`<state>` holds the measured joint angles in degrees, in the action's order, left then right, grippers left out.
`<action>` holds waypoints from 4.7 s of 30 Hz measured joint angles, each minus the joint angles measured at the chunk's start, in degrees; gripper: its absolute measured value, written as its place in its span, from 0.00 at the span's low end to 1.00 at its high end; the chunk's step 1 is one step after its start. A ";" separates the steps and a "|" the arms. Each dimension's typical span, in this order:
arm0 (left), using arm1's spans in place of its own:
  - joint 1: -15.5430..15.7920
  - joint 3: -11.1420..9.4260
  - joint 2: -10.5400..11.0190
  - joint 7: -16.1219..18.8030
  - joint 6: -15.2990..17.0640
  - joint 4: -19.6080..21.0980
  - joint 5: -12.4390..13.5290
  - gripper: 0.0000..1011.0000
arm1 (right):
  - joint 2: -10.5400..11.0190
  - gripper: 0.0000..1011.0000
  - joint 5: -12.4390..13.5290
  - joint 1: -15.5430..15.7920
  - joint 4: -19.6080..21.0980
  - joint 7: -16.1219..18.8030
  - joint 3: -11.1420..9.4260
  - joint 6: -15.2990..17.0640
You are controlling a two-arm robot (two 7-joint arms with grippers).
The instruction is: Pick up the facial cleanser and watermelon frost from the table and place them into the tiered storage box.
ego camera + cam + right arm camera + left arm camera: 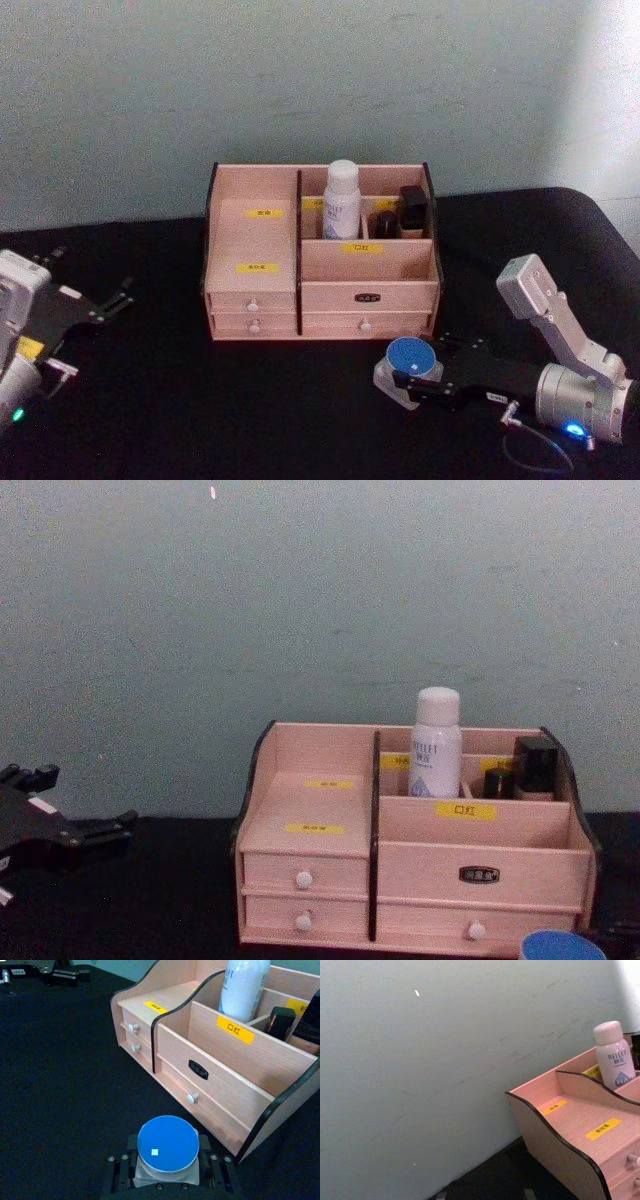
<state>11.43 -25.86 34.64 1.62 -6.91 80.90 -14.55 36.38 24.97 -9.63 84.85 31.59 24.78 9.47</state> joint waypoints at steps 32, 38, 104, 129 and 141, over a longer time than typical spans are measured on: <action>0.00 0.00 0.00 0.00 0.00 0.00 0.00 0.99 | 0.45 0.71 1.77 -0.80 0.22 2.43 0.01 -2.17; 0.00 0.00 0.00 0.00 0.00 0.00 0.00 0.99 | 0.61 0.71 2.09 -1.47 0.79 3.12 0.21 -2.99; 0.00 0.00 0.00 0.00 0.00 0.00 0.00 0.99 | -17.10 0.71 -1.22 -26.24 -17.86 4.76 9.57 -6.12; 0.00 0.00 0.00 0.00 0.00 0.00 0.00 0.99 | -24.20 0.71 -3.63 -32.38 -31.04 2.53 8.34 -5.94; 0.00 0.00 0.00 0.00 0.00 0.00 0.00 0.99 | -26.29 0.71 -4.92 -33.85 -35.05 2.97 8.05 -6.18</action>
<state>11.43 -25.86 34.64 1.62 -6.91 80.90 -14.55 10.09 20.05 -43.48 49.80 34.56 32.83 3.28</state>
